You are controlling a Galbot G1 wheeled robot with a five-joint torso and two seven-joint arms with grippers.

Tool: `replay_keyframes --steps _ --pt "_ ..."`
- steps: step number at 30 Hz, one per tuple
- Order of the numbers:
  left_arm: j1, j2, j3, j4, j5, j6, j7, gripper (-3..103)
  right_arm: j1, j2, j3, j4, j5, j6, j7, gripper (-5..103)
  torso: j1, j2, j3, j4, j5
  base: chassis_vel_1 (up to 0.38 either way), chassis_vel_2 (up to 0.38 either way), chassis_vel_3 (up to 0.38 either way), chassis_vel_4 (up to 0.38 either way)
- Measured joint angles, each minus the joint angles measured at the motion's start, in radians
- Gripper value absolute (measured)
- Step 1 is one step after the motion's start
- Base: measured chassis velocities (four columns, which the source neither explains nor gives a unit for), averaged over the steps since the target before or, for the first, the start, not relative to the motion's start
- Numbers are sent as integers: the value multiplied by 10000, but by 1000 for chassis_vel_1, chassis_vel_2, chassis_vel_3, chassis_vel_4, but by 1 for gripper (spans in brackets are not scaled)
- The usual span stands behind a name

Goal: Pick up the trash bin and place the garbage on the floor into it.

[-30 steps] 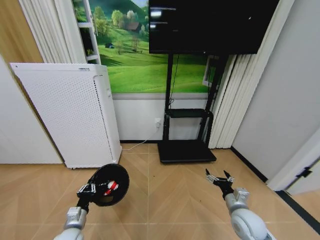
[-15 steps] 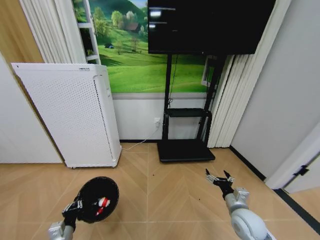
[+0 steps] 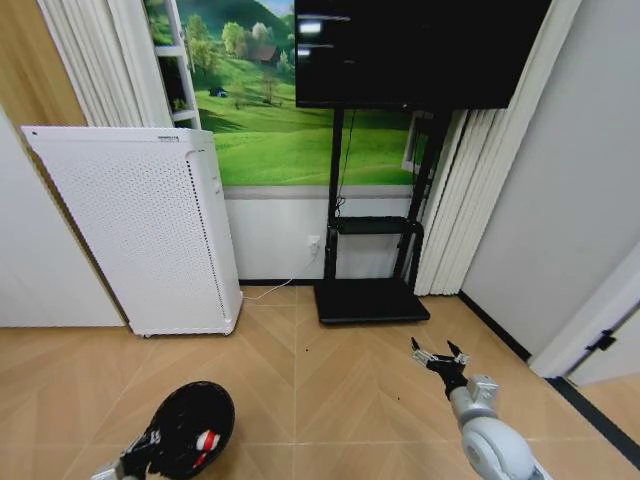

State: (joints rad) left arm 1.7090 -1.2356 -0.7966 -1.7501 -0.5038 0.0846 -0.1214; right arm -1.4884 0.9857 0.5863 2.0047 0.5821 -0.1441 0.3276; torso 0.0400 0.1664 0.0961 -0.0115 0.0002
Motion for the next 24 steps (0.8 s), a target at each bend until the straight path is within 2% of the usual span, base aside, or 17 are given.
replay_keyframes --steps 5,7,8,11,14,16,17,18,19,20,22,23,24 --pt "-57 -15 69 230 130 -126 -92 3 0 0 0 0 0 0 0 100 0 0 0 -2 -2 0 0 0 0" --pt "-96 3 50 161 86 -40 -153 14 0 0 0 0 0 0 0 100 0 0 0 -1 -6 0 0 0 0" --pt "-96 3 50 161 86 -40 -153 14 0 0 0 0 0 0 0 100 0 0 0 -1 -6 0 0 0 0" --pt "-90 81 -95 -120 64 29 -111 30 0 0 0 0 0 0 0 100 0 0 1 -1 -2 0 0 0 0" --pt "-85 100 -145 -188 77 10 -12 36 0 0 0 0 0 0 0 100 0 0 0 -1 -3 0 0 0 0" --pt "-74 127 -324 -283 368 -248 359 46 -1 0 1 0 0 0 0 100 0 -1 1 -2 -3 0 0 0 0" --pt "-74 127 -324 -283 368 -248 359 46 -1 0 1 0 0 0 0 100 0 -1 1 -2 -3 0 0 0 0" --pt "-66 150 -419 -314 565 -433 603 52 0 0 0 0 0 0 0 100 0 0 0 -1 -3 0 0 0 0" --pt "-75 201 -525 -338 850 -884 928 57 0 0 0 0 0 0 0 100 0 -1 1 0 -2 0 0 0 0" --pt "-75 201 -525 -338 850 -884 928 57 0 0 0 0 0 0 0 100 0 -1 1 0 -2 0 0 0 0" --pt "-126 252 -659 -395 1154 -1672 1286 68 0 0 0 0 0 0 0 100 0 0 1 -1 -3 0 0 0 0" --pt "-126 252 -659 -395 1154 -1672 1286 68 0 0 0 0 0 0 0 100 0 0 1 -1 -3 0 0 0 0" --pt "-188 274 -715 -574 1056 -1975 1395 74 0 0 0 0 0 0 0 100 0 0 0 -1 -2 0 0 0 0"
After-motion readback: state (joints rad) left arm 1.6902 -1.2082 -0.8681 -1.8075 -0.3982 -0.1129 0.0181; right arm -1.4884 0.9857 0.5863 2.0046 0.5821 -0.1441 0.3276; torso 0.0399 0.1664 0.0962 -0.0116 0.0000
